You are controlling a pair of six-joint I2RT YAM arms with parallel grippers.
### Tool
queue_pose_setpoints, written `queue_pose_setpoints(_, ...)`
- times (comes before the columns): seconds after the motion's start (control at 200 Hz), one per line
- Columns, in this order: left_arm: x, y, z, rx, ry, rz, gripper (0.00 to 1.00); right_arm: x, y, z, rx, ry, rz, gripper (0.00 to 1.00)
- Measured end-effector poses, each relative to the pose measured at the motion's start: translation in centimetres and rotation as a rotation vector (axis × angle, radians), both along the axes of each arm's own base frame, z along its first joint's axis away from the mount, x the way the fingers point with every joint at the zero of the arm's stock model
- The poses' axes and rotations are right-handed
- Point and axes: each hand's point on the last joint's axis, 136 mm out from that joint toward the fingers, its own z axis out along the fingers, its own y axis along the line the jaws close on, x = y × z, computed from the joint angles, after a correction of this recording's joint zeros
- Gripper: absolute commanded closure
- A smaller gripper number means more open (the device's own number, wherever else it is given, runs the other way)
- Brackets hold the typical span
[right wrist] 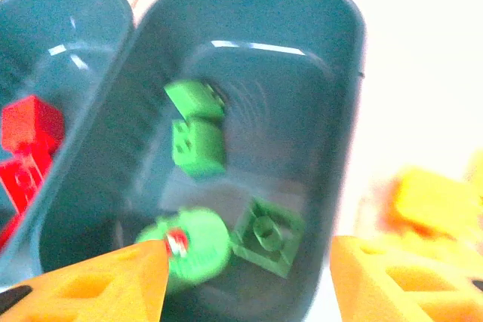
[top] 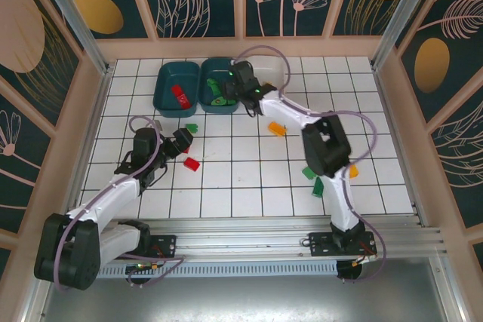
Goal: Sort the legos into containers by color
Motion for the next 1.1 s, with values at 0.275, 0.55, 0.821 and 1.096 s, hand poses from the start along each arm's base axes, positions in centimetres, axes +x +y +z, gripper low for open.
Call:
queue_pose_setpoints(0.275, 0.0, -5.8, 1.0, -0.101, -0.046, -0.211, 0.12, -7.1, -10.4, -1.9, -0.113, 0.033, -0.023, 0.18)
queue_pose_setpoints(0.55, -0.2, -12.7, 2.6, -0.222, -0.093, -0.420, 0.13, -9.2, -12.8, -7.8, -0.240, 0.169, 0.050, 0.17)
queue_pose_setpoints(0.821, -0.2, -12.7, 4.1, -0.232, -0.140, -0.418, 0.10, -7.5, -15.3, -11.8, -0.271, 0.260, 0.019, 0.28)
queue_pose_setpoints(1.096, -0.3, -12.4, 5.1, -0.221, -0.169, -0.416, 0.09, -6.4, -16.6, -12.9, -0.234, 0.299, -0.009, 0.70)
